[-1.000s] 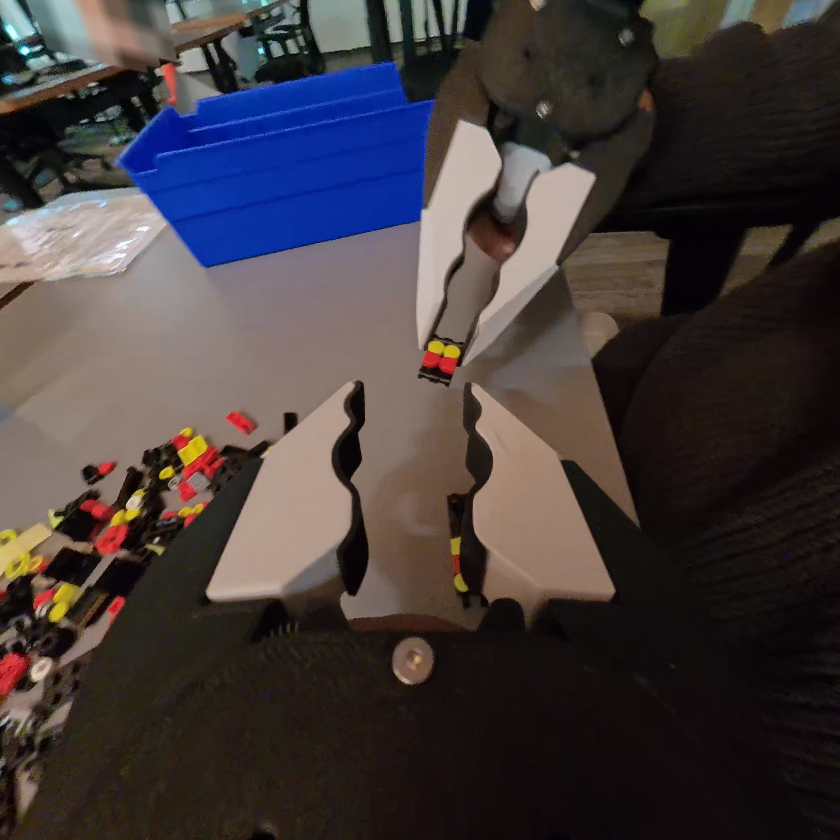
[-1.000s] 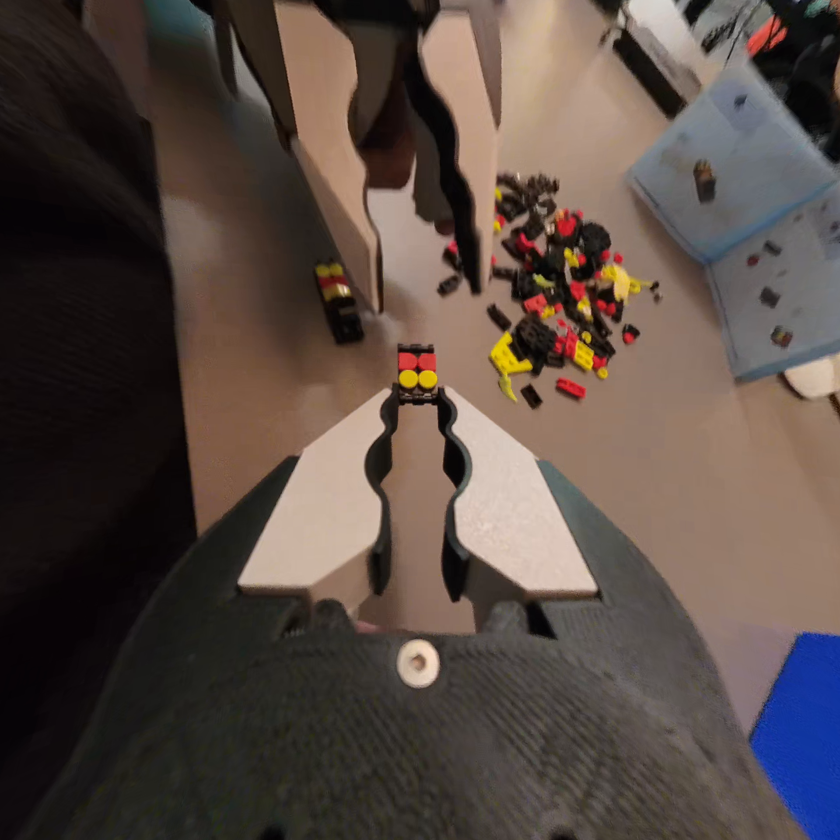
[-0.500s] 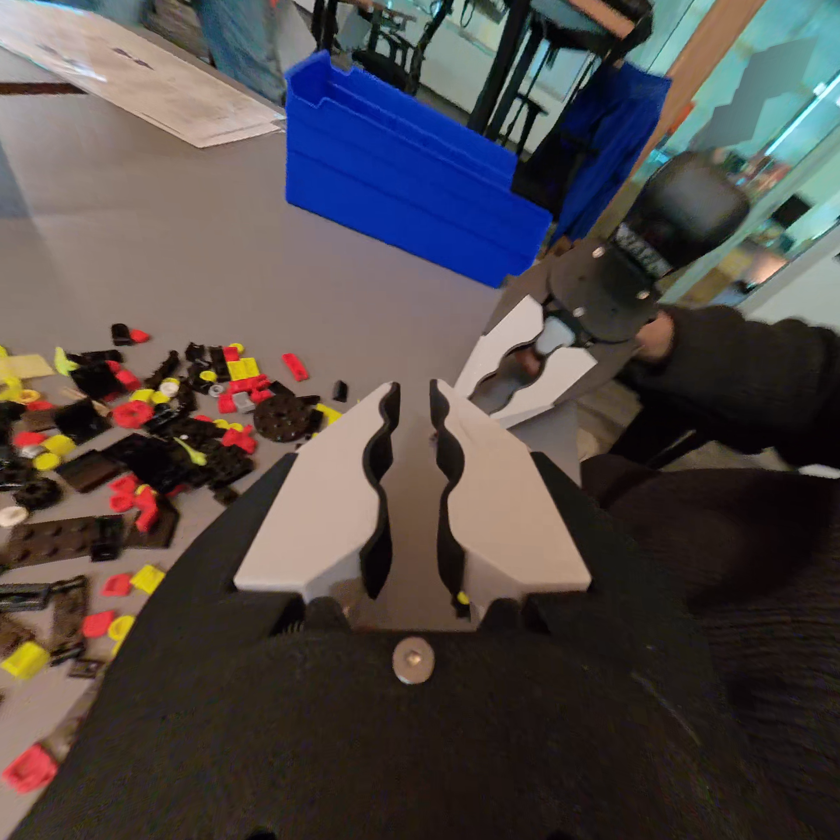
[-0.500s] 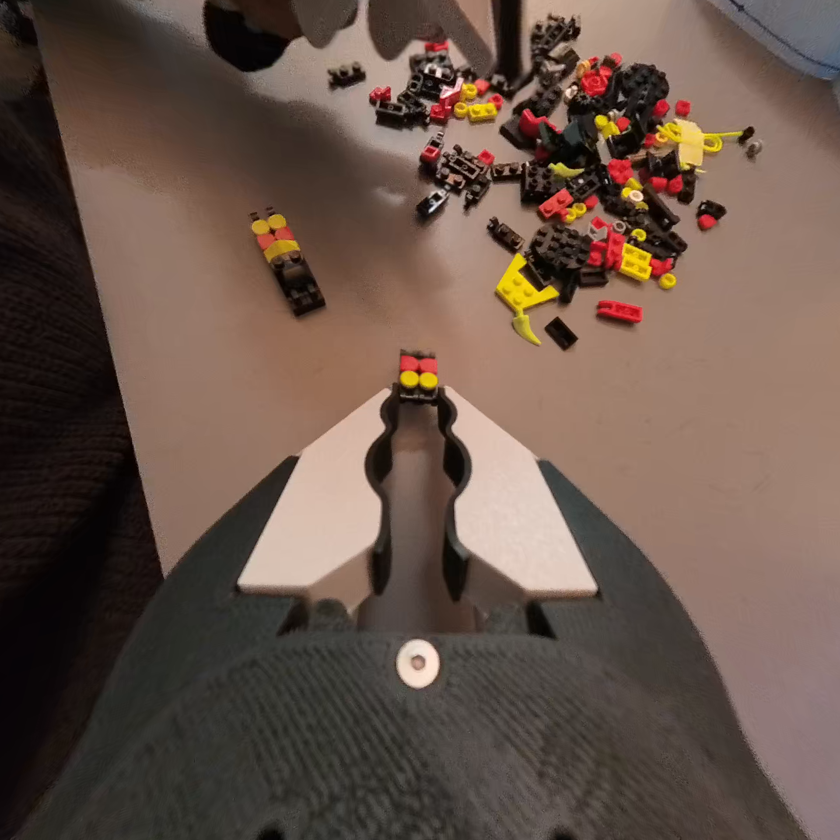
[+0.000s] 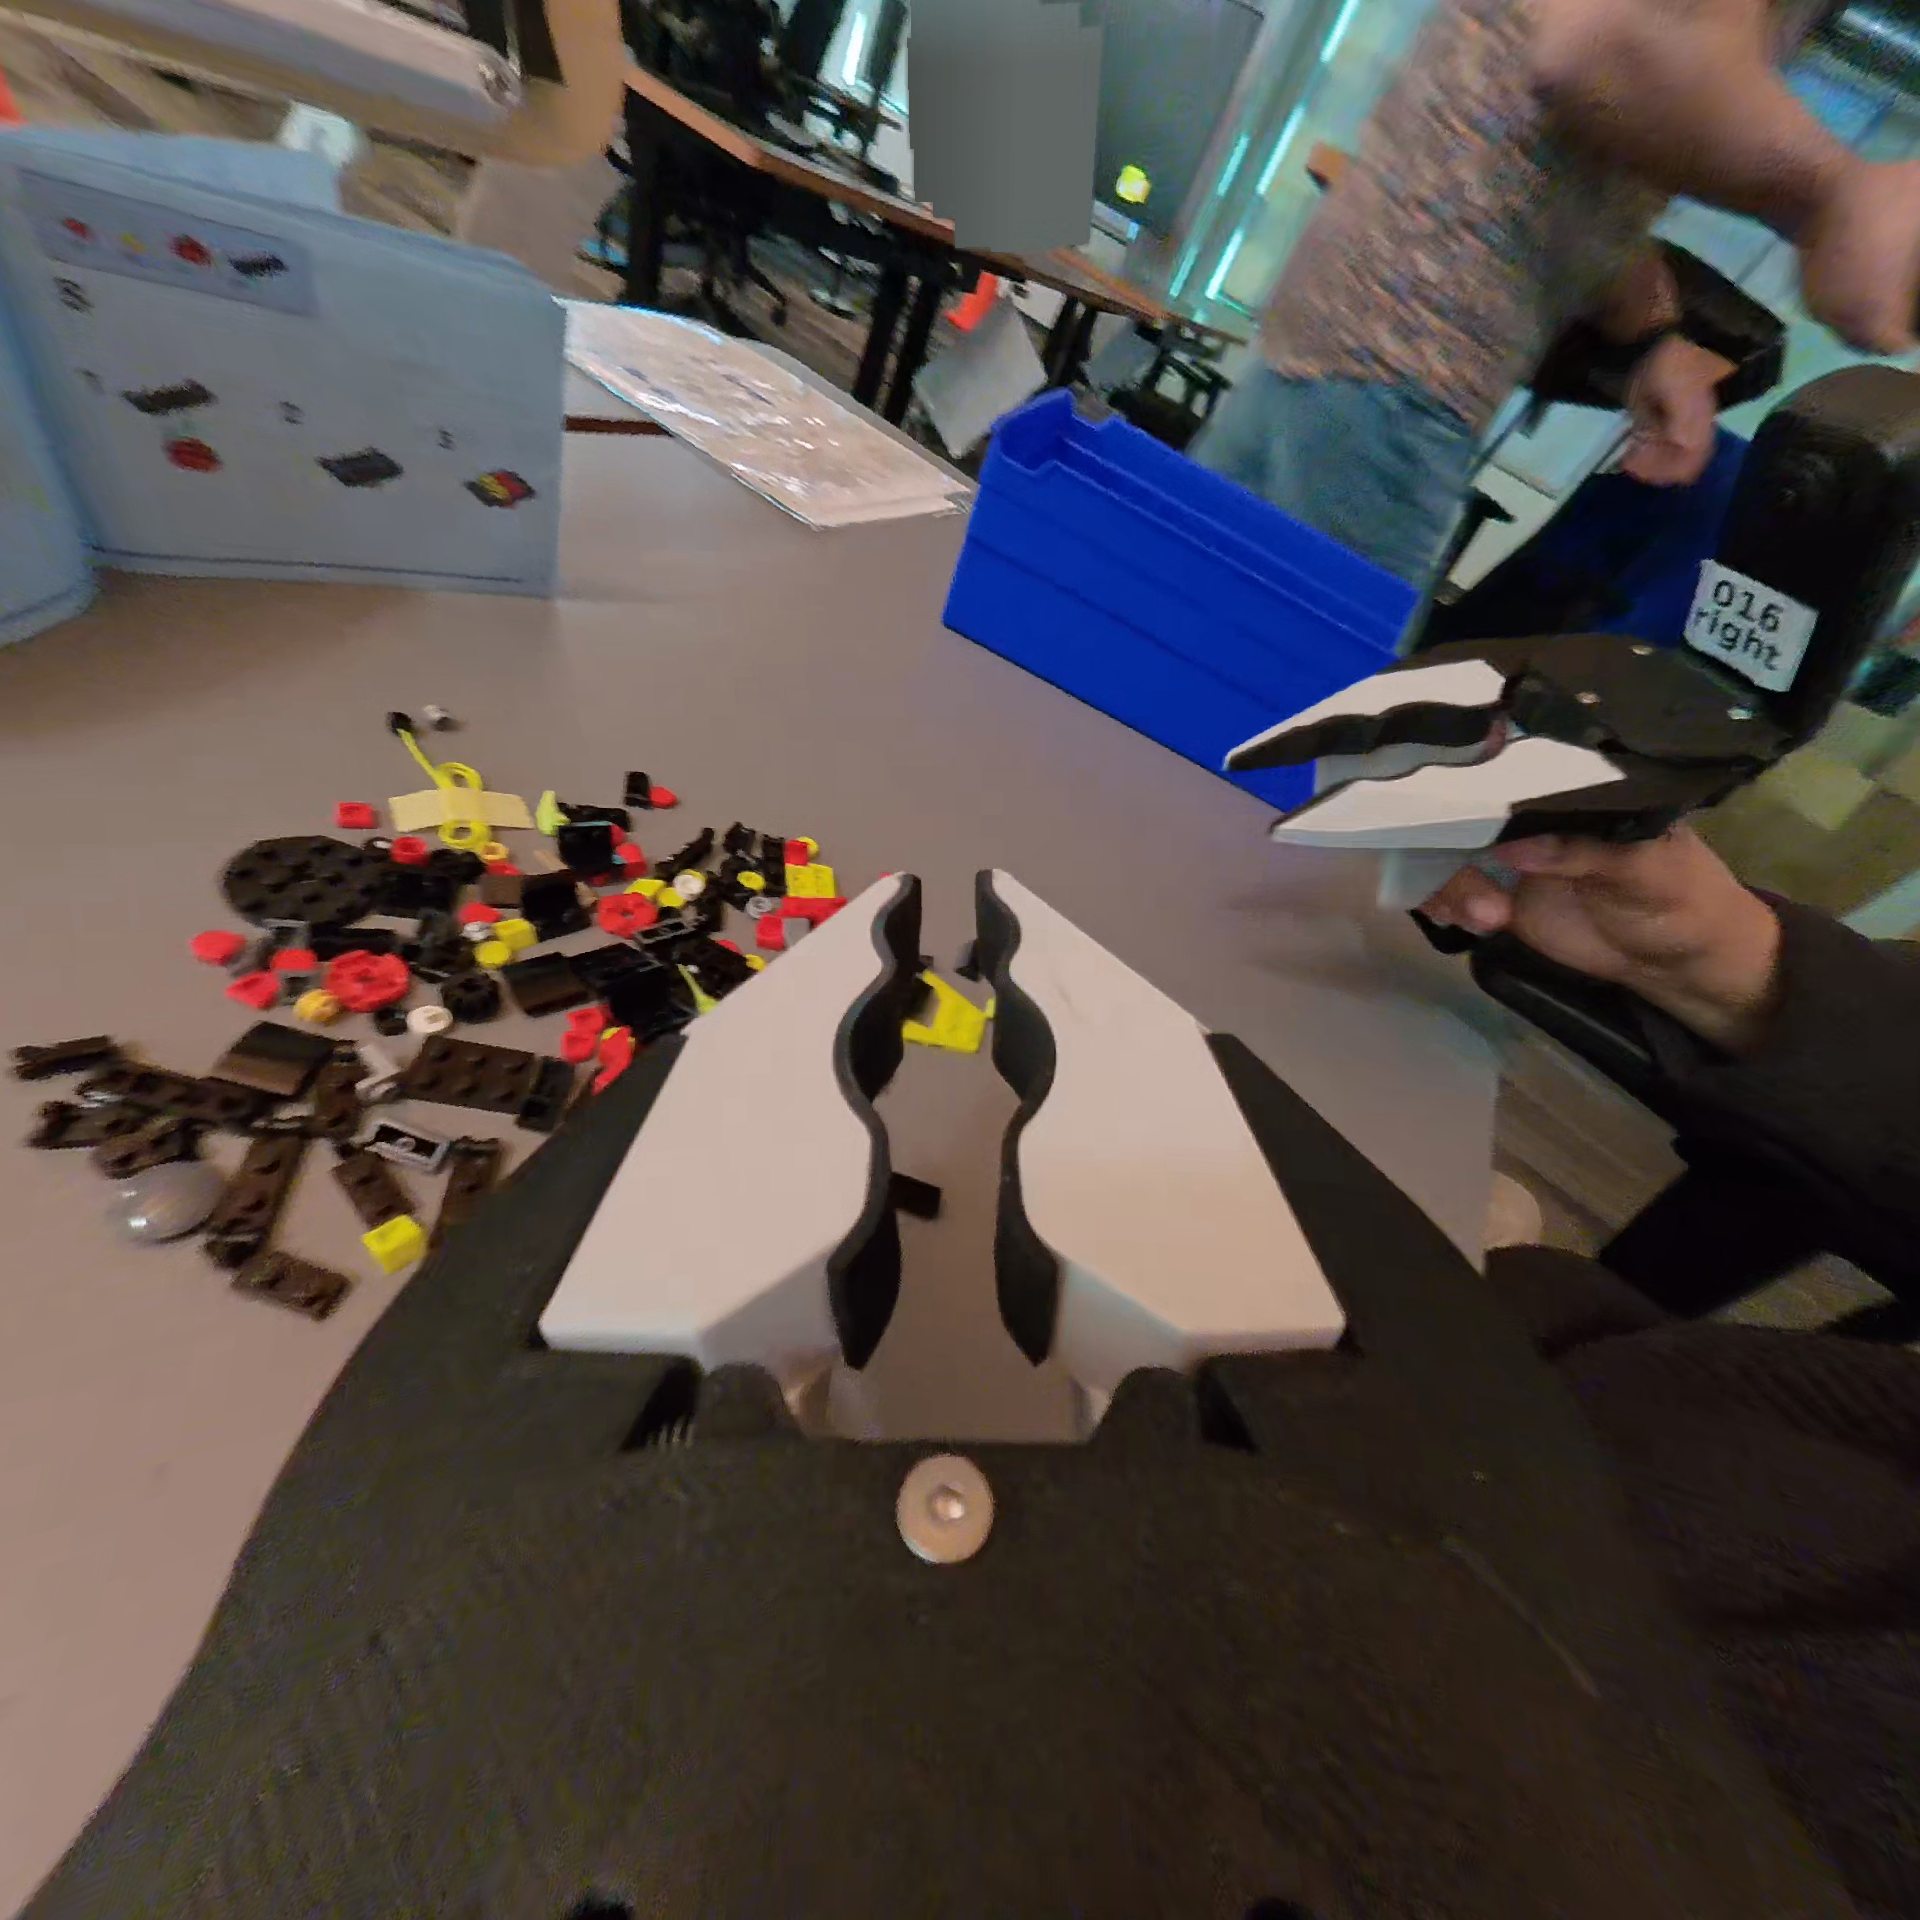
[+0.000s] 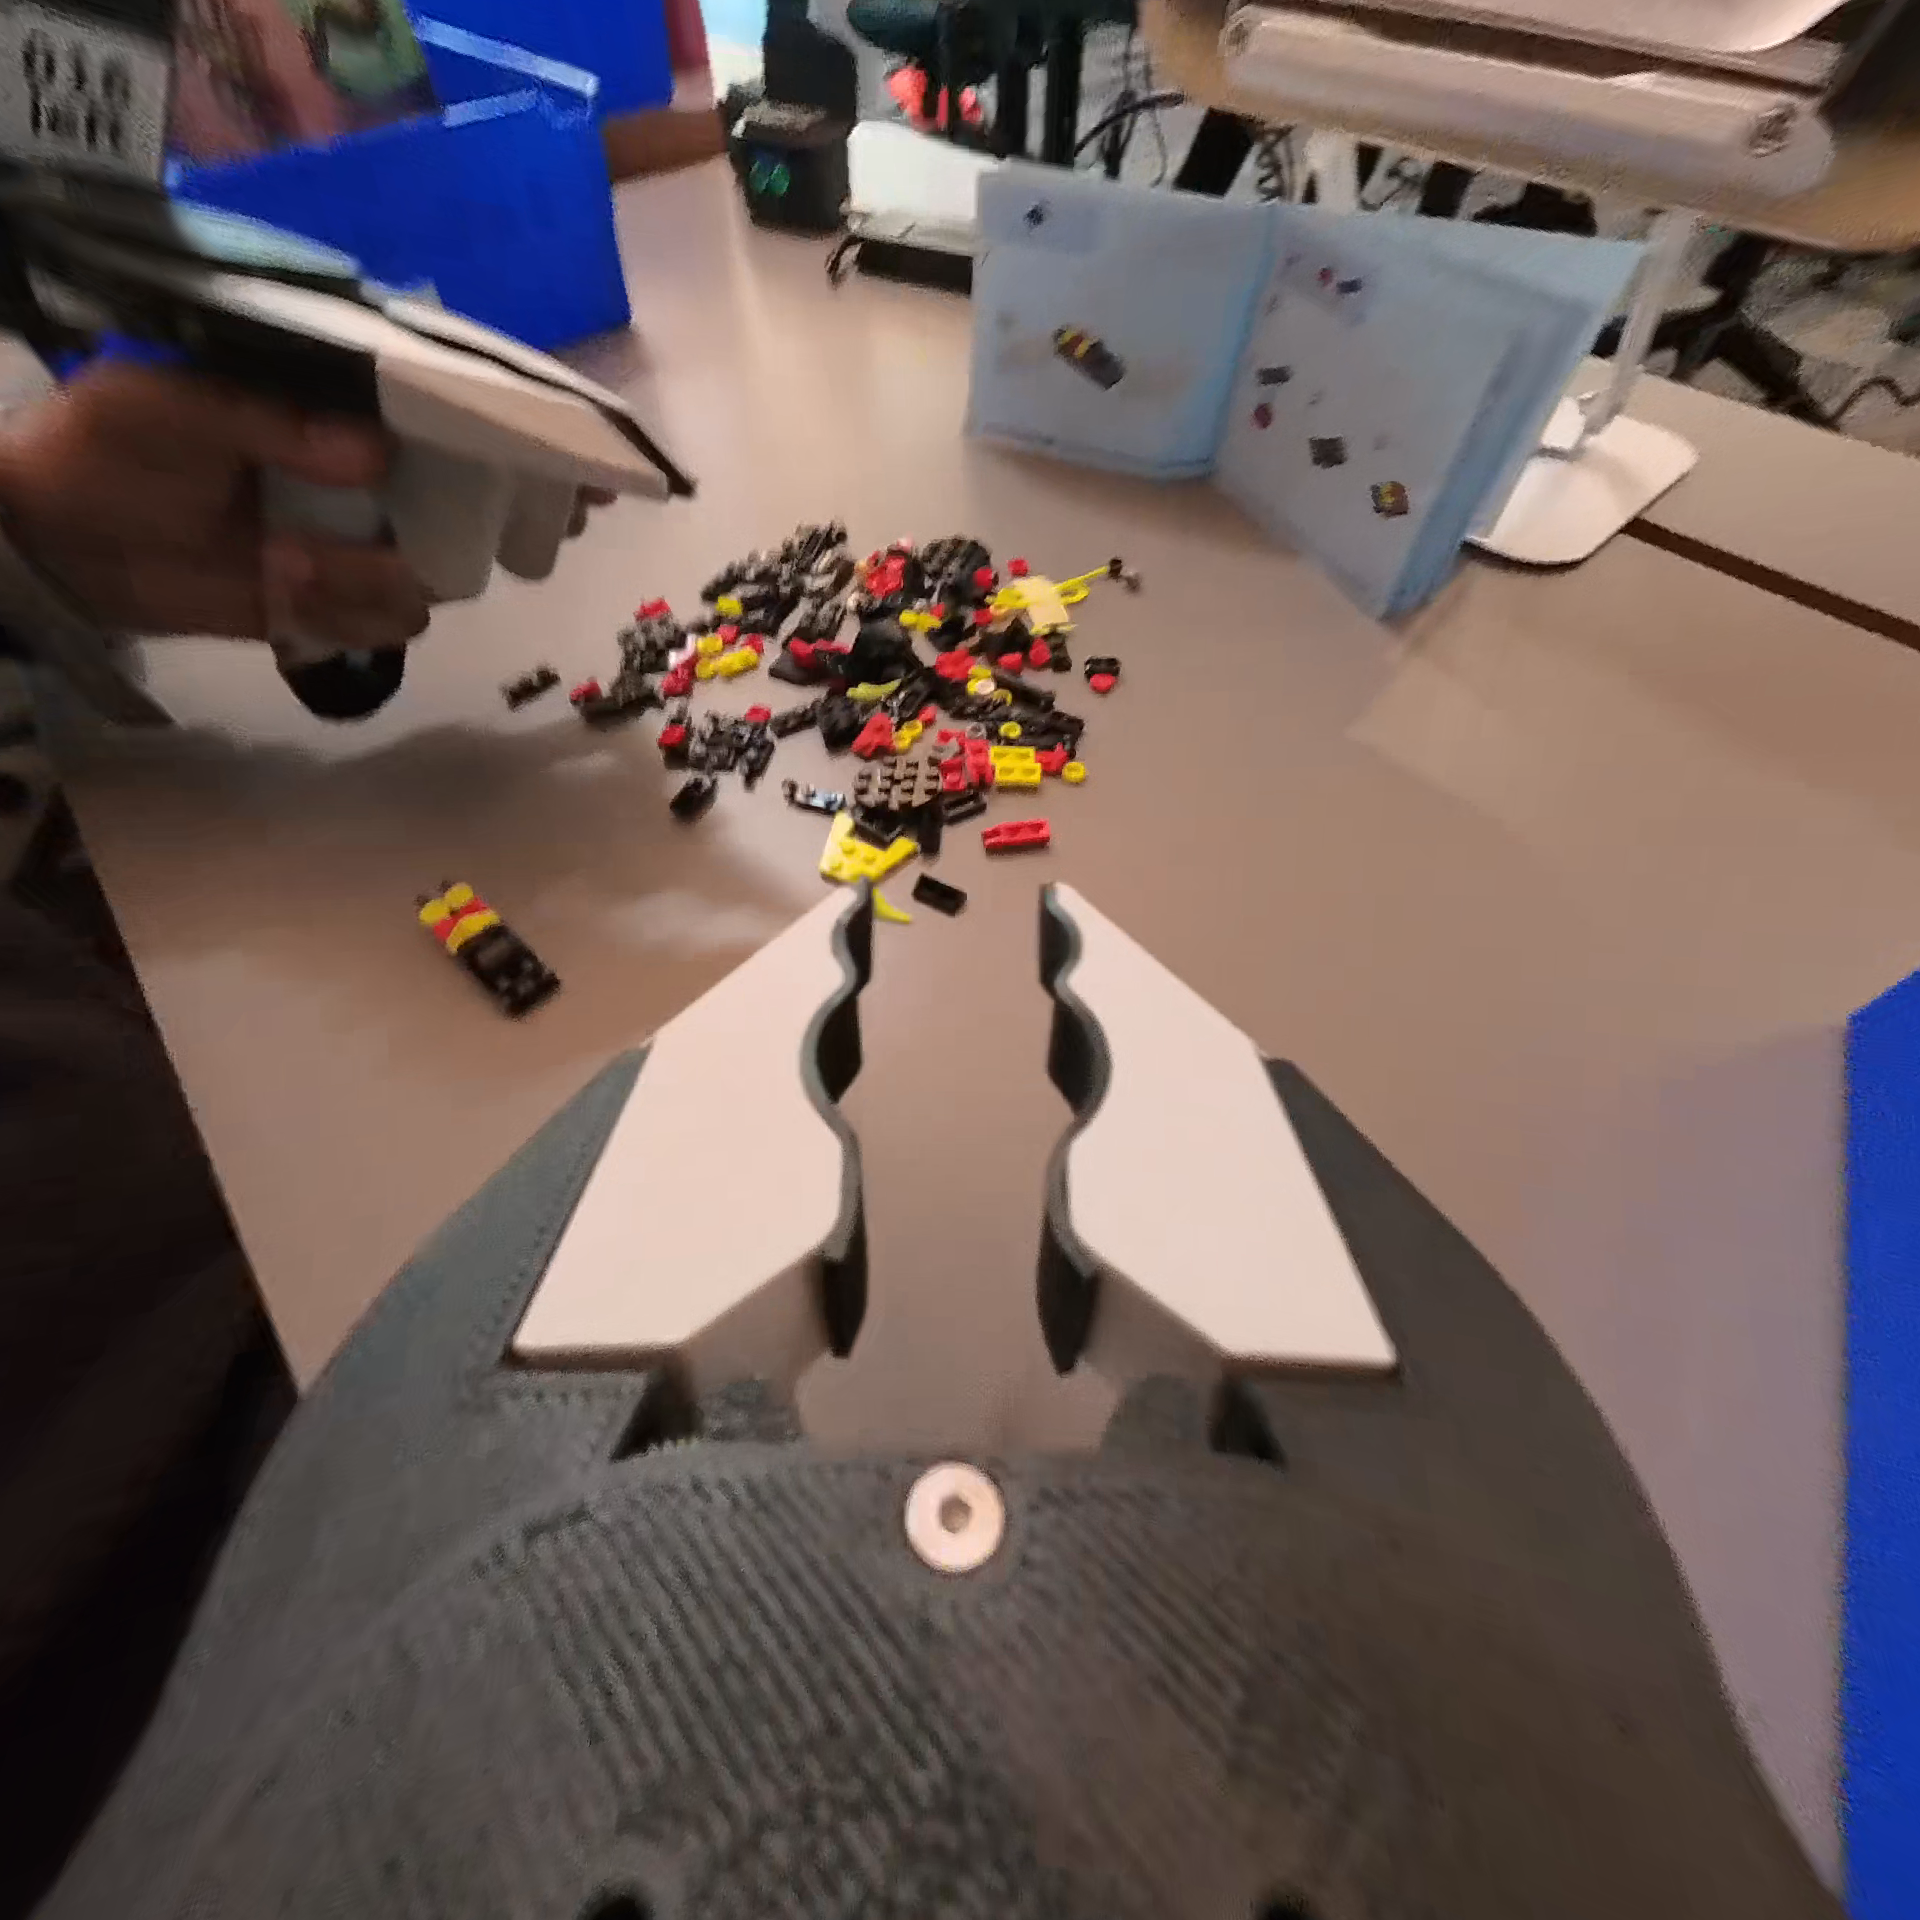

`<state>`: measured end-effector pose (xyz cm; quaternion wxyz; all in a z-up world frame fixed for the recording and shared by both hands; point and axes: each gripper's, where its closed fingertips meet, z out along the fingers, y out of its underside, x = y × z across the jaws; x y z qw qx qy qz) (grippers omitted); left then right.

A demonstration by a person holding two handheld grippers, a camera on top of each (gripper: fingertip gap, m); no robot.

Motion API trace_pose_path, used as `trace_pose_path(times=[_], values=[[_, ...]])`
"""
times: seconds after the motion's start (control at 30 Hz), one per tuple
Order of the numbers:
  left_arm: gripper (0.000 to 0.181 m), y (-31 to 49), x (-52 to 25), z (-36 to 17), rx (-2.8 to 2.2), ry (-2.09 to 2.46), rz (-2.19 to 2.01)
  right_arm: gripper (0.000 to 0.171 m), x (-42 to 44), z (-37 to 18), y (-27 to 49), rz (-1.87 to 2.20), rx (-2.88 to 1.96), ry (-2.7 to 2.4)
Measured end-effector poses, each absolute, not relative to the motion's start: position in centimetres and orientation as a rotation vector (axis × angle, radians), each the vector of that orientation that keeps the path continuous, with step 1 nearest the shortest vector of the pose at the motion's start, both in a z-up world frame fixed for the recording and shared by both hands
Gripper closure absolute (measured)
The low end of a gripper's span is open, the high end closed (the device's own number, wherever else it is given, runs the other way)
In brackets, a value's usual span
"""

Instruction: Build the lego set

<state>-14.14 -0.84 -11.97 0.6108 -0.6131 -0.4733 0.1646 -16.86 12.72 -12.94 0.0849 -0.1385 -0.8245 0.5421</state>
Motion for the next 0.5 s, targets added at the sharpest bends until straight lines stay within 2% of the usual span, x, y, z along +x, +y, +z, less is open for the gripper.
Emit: trace_pose_path(times=[0.03,0.17,0.27,0.37,0.5], values=[[0.173,-1.3,-14.3,-11.8,-1.402,-1.104,0.415,0.131,-16.9,-12.5,12.7,1.662,-0.467,-2.458],[0.170,-3.1,-16.3,-10.6,-1.212,-1.210,0.490,0.115,-16.9,-11.6,12.5,1.796,-0.594,-2.430],[0.166,-4.6,-17.4,-9.7,-1.093,-1.250,0.607,0.118,-21.8,-12.4,14.9,1.559,-0.620,-2.196],[0.149,-4.9,-17.4,-10.8,-1.067,-1.306,0.620,0.103,-23.9,-13.5,15.5,1.459,-0.714,-2.184],[0.153,-4.6,-17.1,-12.2,-1.062,-1.398,0.563,0.104,-26.2,-13.6,15.5,1.368,-0.751,-2.115]])
